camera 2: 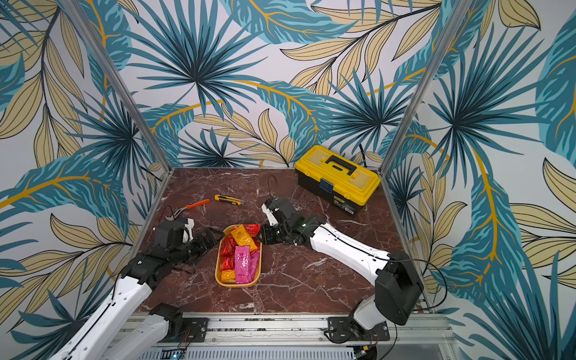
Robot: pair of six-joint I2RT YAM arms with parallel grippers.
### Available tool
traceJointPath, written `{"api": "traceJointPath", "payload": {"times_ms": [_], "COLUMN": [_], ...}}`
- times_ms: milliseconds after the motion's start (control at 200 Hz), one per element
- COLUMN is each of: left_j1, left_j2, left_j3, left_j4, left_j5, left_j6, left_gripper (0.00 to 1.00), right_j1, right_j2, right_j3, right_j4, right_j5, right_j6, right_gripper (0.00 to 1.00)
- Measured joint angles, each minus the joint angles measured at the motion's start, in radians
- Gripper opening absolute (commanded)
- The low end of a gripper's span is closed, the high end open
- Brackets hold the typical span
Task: Take the tea bags out of the storage box
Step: Pick up the tea bag from the storage box.
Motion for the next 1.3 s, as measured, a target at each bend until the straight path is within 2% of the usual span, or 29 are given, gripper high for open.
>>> {"api": "traceJointPath", "payload": {"times_ms": [195,441,791,1297], "left_j1": [0.005,0.006,0.006,0.006], "left_j2": [-0.074,-0.145,-0.151,-0.15], "left_j3": [-0.082,-0.133,-0.134,-0.155], "left_j4": [-0.009,-0.016,-0.015,-0.01], "left_j5": [0.029,0.048,0.06,0.071], "left_j6": [-0.027,-0.064,-0.074,-0.079], "left_gripper": [1.0,1.0,1.0,1.0], "right_j1": [0.066,0.072,0.072,0.072], "right_j2": [0.082,0.17,0.212,0.268], "right_j3": [0.051,0.105,0.145,0.177], "right_j4": [-0.003,-0.024,-0.056,-0.078], "right_j5": [-0.011,0.006,0.055,0.055], "right_j6": [-0.011,-0.053,-0.137,-0.191], "right_gripper": [0.33,0.36,0.36,0.36]}}
